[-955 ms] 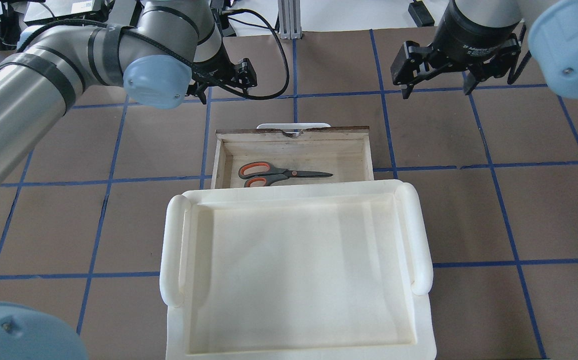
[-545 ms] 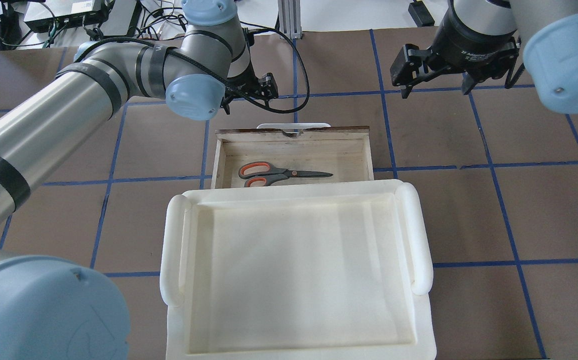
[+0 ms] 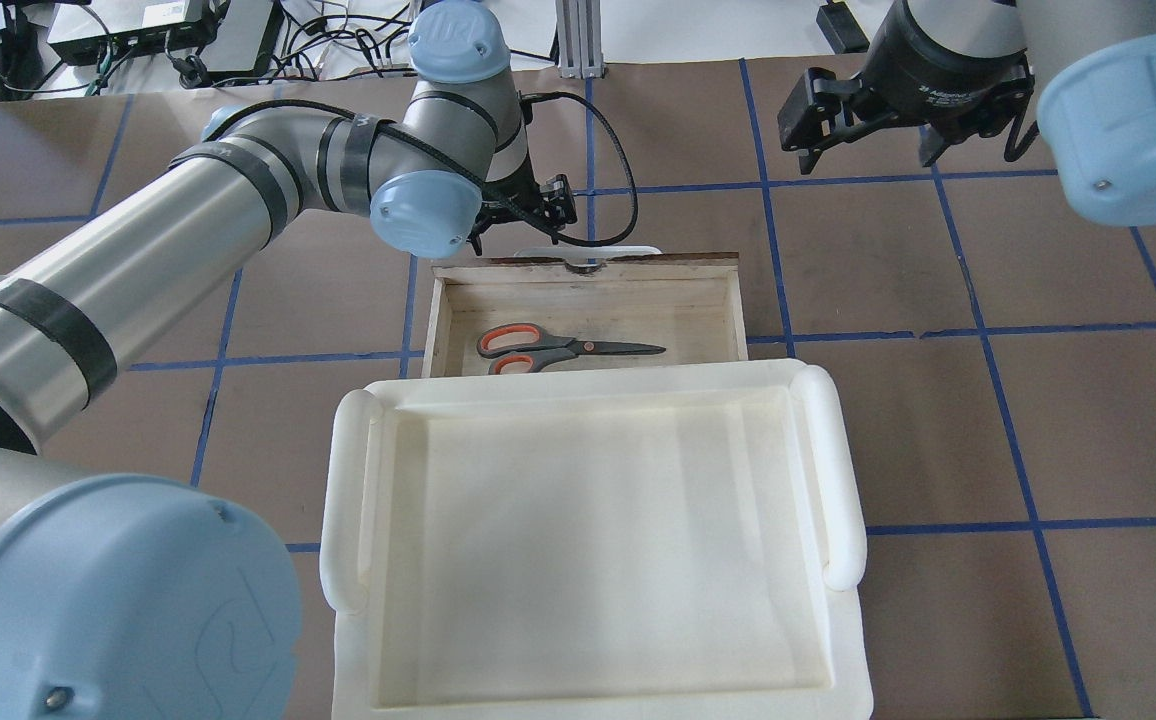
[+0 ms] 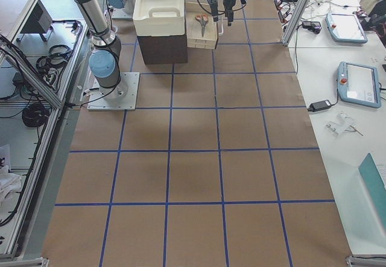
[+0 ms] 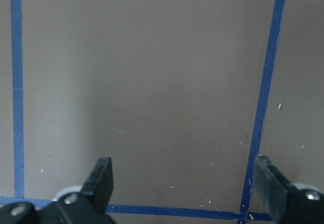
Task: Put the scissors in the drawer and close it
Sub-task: 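Swing the left gripper over to the drawer's white handle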
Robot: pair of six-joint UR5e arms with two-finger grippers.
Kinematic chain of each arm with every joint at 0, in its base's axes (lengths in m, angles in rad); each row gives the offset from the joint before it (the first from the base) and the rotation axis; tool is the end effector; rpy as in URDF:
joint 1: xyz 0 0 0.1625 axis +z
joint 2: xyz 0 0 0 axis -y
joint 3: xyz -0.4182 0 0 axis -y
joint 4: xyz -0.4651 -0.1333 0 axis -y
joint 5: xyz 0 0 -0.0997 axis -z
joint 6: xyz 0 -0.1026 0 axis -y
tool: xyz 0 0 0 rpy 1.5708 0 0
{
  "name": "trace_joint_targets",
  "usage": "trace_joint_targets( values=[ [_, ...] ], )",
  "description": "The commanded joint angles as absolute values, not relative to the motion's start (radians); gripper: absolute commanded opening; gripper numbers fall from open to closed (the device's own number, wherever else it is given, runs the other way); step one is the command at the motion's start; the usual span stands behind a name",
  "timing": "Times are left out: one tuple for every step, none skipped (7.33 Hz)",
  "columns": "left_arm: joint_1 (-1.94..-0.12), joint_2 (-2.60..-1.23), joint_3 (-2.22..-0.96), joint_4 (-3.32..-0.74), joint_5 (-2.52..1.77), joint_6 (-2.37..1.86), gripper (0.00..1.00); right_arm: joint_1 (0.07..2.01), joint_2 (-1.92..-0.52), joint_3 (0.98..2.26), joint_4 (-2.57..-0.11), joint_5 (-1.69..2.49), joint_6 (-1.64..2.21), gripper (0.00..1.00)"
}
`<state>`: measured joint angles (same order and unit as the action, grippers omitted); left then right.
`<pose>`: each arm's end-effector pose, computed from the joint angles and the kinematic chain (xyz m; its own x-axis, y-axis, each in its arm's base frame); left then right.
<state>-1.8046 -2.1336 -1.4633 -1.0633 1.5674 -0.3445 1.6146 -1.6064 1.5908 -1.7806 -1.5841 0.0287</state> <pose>-0.3028 -0.6945 0.2144 -0.9937 -0.1099 0.0208 -0.1108 0.9927 -0.0480 0.1568 -0.5639 0.5100 -0.9999 -0.0129 0.0065 -0.0140 0.9745 -0.2238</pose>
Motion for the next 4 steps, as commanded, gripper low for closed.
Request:
trace_joint_targets(
  values=[
    [-1.805, -2.129, -1.45, -1.139, 1.571, -0.382, 1.0, 1.614, -1.606, 1.591, -1.779, -1.586, 0.034, 1.0],
    [-1.804, -2.129, -1.444, -1.172, 1.571, -0.406, 1.0, 1.614, -1.606, 1.591, -1.773, -1.6, 0.035, 1.0],
    [-1.804, -2.122, -1.442, -1.196, 1.569, -0.414, 1.0, 1.615, -1.606, 1.591, -1.775, -1.597, 0.035, 1.0],
    [-1.804, -2.117, -1.442, -1.219, 1.568, -0.414, 1.0, 1.615, -1.606, 1.591, -1.775, -1.597, 0.035, 1.0]
  ],
)
